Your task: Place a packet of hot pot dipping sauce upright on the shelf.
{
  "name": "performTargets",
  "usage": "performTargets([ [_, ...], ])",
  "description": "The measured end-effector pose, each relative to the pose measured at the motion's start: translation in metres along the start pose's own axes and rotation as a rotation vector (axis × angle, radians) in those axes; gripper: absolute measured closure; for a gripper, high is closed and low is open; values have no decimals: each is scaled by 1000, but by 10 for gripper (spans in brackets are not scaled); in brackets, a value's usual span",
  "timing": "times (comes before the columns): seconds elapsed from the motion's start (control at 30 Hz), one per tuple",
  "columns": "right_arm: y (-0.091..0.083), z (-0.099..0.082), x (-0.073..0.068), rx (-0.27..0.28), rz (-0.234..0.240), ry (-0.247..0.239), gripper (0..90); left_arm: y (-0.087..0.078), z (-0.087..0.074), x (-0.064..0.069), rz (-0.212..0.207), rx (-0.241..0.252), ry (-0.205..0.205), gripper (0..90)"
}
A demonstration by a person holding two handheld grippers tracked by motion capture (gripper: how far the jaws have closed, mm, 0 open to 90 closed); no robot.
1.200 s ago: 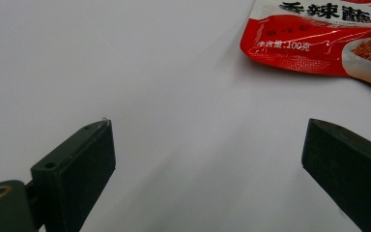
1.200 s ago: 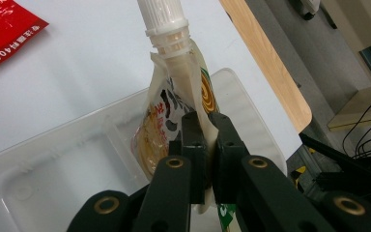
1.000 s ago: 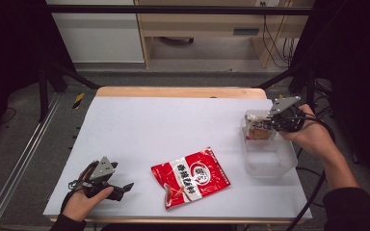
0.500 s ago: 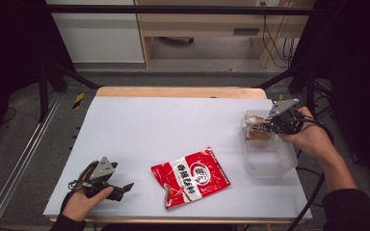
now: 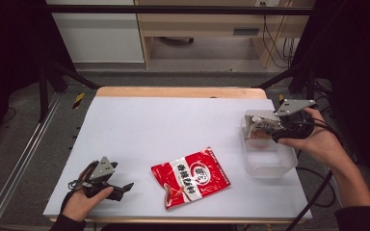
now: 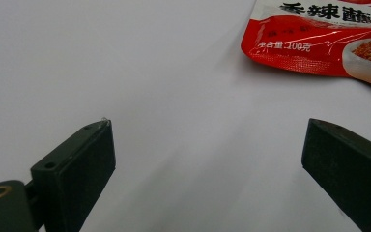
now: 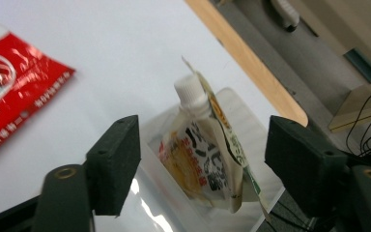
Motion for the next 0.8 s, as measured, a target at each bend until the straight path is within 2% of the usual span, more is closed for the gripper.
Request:
performTargets([
  [0.13,-14,14,-15,35,-35,8,212,-1,1,-1,16,9,3,48],
  [0.23,-22,24,-32,61,-42,24,156,-3,2,-1,29,21,-1,47],
  [0.4,-28,36,-71,102,-12,11,105,-2,2,0,30,23,2,46],
  [0.57,-21,38,-111,119,15,3,112,-1,4,3,28,24,15,46],
  [0.73,-4,32,-143,164,75,73,120,-1,5,4,32,31,11,47],
  [0.77,0,30,-148,168,81,96,120,-2,5,4,33,32,11,47],
  [0.8,0,30,-148,168,81,96,120,-2,5,4,33,32,11,47],
])
Point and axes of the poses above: each handheld gripper's, and its own axes: y roughly forward along the jaws, z roughly out of its top, x roughly to its right, the point moved 1 cm from there along y, roughly forward along the jaws, and after that the axes turned 5 degrees about x, right-handed, at the moved point
